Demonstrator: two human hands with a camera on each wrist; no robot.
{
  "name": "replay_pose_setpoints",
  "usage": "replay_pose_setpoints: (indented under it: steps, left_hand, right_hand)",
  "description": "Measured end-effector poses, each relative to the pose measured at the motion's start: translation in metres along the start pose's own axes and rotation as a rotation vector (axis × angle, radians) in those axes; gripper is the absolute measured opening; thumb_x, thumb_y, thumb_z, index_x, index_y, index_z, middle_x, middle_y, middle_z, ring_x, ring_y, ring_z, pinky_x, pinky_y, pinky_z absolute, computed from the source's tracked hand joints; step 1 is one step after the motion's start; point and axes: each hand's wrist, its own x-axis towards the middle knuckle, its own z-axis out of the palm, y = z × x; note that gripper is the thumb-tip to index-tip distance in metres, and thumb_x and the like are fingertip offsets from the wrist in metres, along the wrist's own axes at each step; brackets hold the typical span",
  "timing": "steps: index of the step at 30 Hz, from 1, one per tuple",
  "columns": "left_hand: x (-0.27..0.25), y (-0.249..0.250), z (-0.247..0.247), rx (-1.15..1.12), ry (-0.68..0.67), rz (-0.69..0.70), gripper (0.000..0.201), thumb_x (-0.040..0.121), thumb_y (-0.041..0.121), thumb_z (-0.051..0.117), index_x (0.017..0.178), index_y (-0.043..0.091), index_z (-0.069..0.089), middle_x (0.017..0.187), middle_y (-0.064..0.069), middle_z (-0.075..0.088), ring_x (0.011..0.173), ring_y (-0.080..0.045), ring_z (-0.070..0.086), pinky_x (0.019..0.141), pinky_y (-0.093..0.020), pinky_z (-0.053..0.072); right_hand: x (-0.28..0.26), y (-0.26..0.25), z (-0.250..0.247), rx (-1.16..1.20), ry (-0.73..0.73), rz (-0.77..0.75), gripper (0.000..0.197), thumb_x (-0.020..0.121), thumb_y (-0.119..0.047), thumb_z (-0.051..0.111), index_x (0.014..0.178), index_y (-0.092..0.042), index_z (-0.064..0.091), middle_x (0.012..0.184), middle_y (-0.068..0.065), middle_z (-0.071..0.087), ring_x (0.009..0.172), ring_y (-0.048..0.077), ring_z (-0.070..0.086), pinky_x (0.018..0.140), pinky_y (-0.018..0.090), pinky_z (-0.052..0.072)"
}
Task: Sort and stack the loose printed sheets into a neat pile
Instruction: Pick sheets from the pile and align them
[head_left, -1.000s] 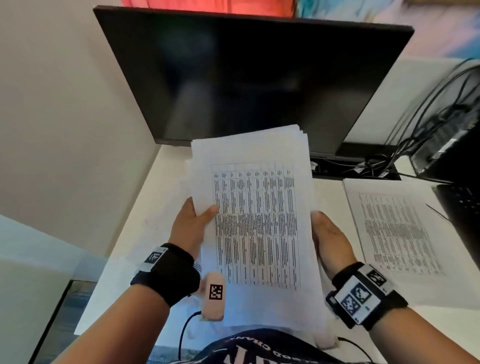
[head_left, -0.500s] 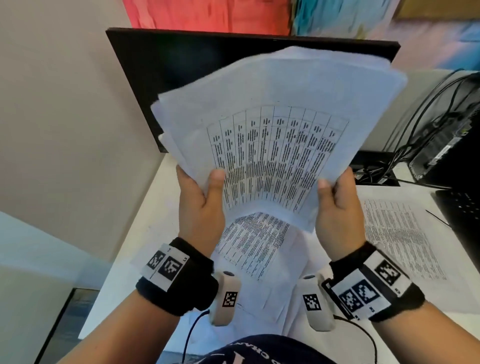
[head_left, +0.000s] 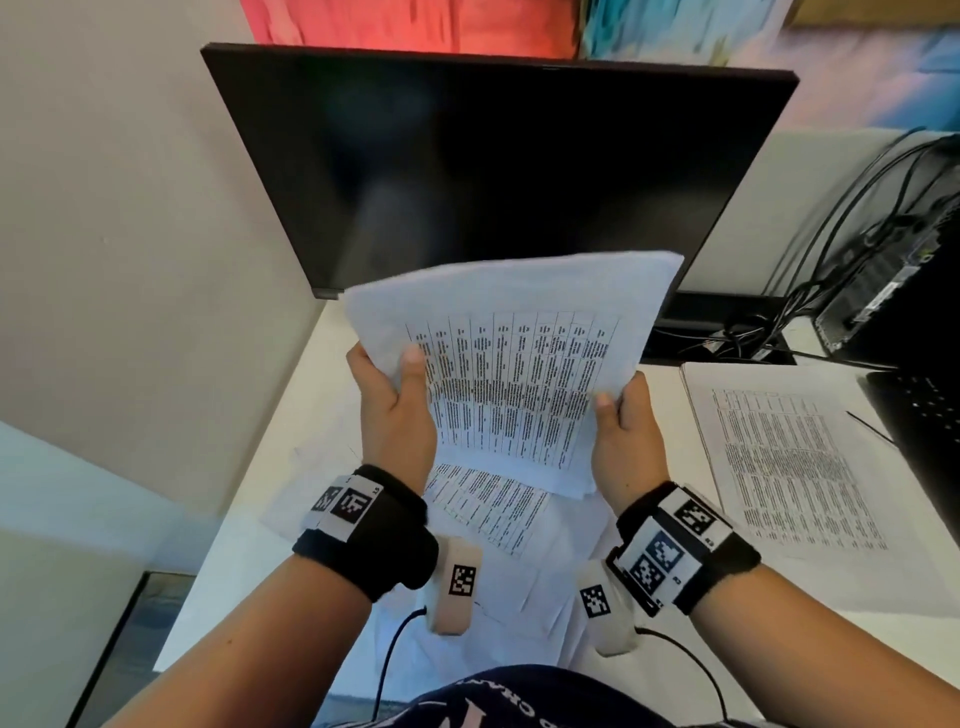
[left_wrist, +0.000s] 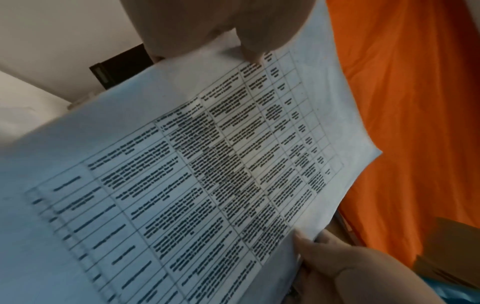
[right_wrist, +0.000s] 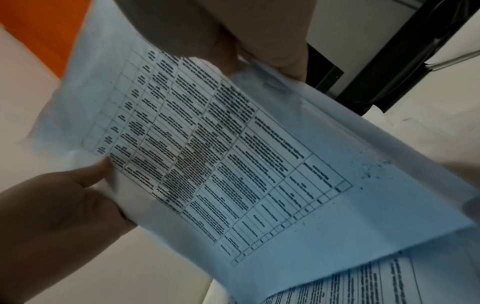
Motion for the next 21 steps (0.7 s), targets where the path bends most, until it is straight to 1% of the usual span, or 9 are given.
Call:
replay_pose_setpoints:
  steps: [2, 5, 8, 10, 11, 13, 16, 19, 21]
  left_hand:
    - [0.001, 0.004, 0.004, 0.020, -0.010, 0.012, 0.015, 0.102, 0.025, 0.039, 0.116, 0.029, 0.035, 0.104, 0.013, 0.060, 0.081, 0.017, 0.058, 0.068, -0.003, 0.045]
    - [-0.003, 0.009, 0.011, 0.044, -0.046, 0.032, 0.015, 0.102, 0.023, 0.039, 0.117, 0.024, 0.035, 0.104, 0.012, 0.057, 0.080, 0.019, 0.057, 0.066, -0.001, 0.043]
    - [-0.004, 0.005, 0.014, 0.042, -0.058, 0.001, 0.020, 0.101, 0.024, 0.043, 0.119, 0.023, 0.035, 0.105, 0.013, 0.058, 0.086, 0.010, 0.061, 0.075, -0.014, 0.053]
    - [-0.002, 0.000, 0.012, 0.028, -0.052, -0.020, 0.023, 0.099, 0.022, 0.047, 0.120, 0.023, 0.037, 0.108, 0.010, 0.060, 0.094, 0.000, 0.061, 0.083, -0.024, 0.053]
    - [-0.001, -0.002, 0.011, 0.049, -0.061, -0.022, 0.024, 0.098, 0.022, 0.049, 0.120, 0.023, 0.039, 0.109, 0.009, 0.061, 0.094, 0.000, 0.061, 0.083, -0.025, 0.051]
    - [0.002, -0.006, 0.011, 0.104, -0.103, -0.042, 0.022, 0.097, 0.024, 0.051, 0.118, 0.025, 0.044, 0.107, 0.012, 0.064, 0.088, 0.008, 0.061, 0.081, -0.023, 0.049]
    - [0.000, -0.008, 0.019, 0.146, -0.200, -0.078, 0.019, 0.098, 0.027, 0.050, 0.116, 0.035, 0.053, 0.107, 0.022, 0.065, 0.094, 0.015, 0.059, 0.086, -0.019, 0.047]
    - [-0.004, -0.007, 0.033, 0.153, -0.202, -0.066, 0.015, 0.100, 0.025, 0.047, 0.111, 0.032, 0.054, 0.100, 0.023, 0.064, 0.084, 0.021, 0.057, 0.074, -0.007, 0.046]
    - [-0.007, -0.008, 0.044, 0.161, -0.183, -0.054, 0.012, 0.100, 0.024, 0.047, 0.110, 0.028, 0.053, 0.098, 0.023, 0.063, 0.081, 0.022, 0.056, 0.072, -0.004, 0.046]
  right_hand:
    - [-0.001, -0.002, 0.000, 0.004, -0.022, -0.009, 0.012, 0.101, -0.014, 0.037, 0.109, -0.022, 0.039, 0.099, -0.021, 0.055, 0.087, -0.012, 0.053, 0.068, 0.002, 0.042]
    - [-0.004, 0.000, 0.000, 0.026, -0.039, -0.003, 0.025, 0.101, -0.015, 0.038, 0.117, -0.034, 0.039, 0.109, -0.023, 0.057, 0.097, -0.015, 0.053, 0.082, 0.009, 0.043]
    - [-0.003, -0.002, -0.008, 0.038, 0.013, 0.010, 0.026, 0.100, -0.014, 0.039, 0.113, -0.037, 0.040, 0.103, -0.024, 0.057, 0.088, -0.021, 0.054, 0.074, 0.005, 0.043]
    - [-0.001, -0.007, -0.017, 0.040, 0.035, -0.011, 0.029, 0.100, -0.011, 0.040, 0.109, -0.038, 0.043, 0.102, -0.023, 0.058, 0.085, -0.024, 0.054, 0.073, 0.003, 0.043]
    - [0.000, -0.010, -0.023, 0.038, 0.040, -0.027, 0.031, 0.099, -0.009, 0.040, 0.108, -0.039, 0.043, 0.101, -0.023, 0.058, 0.085, -0.025, 0.053, 0.073, 0.002, 0.043]
    - [0.004, -0.015, -0.035, 0.050, 0.039, -0.040, 0.032, 0.098, -0.006, 0.041, 0.112, -0.036, 0.045, 0.101, -0.023, 0.058, 0.084, -0.025, 0.054, 0.071, -0.003, 0.042]
    - [0.011, -0.016, -0.051, 0.031, 0.047, -0.002, 0.025, 0.098, -0.011, 0.045, 0.115, -0.029, 0.049, 0.100, -0.017, 0.061, 0.084, -0.015, 0.057, 0.069, 0.005, 0.045]
    - [0.019, -0.006, -0.066, -0.027, 0.097, 0.056, 0.018, 0.097, -0.018, 0.048, 0.113, -0.025, 0.049, 0.097, -0.013, 0.063, 0.087, -0.002, 0.058, 0.069, 0.018, 0.043]
    - [0.021, 0.004, -0.075, -0.073, 0.081, 0.104, 0.017, 0.097, -0.019, 0.047, 0.114, -0.024, 0.049, 0.095, -0.010, 0.063, 0.086, 0.006, 0.059, 0.067, 0.020, 0.043]
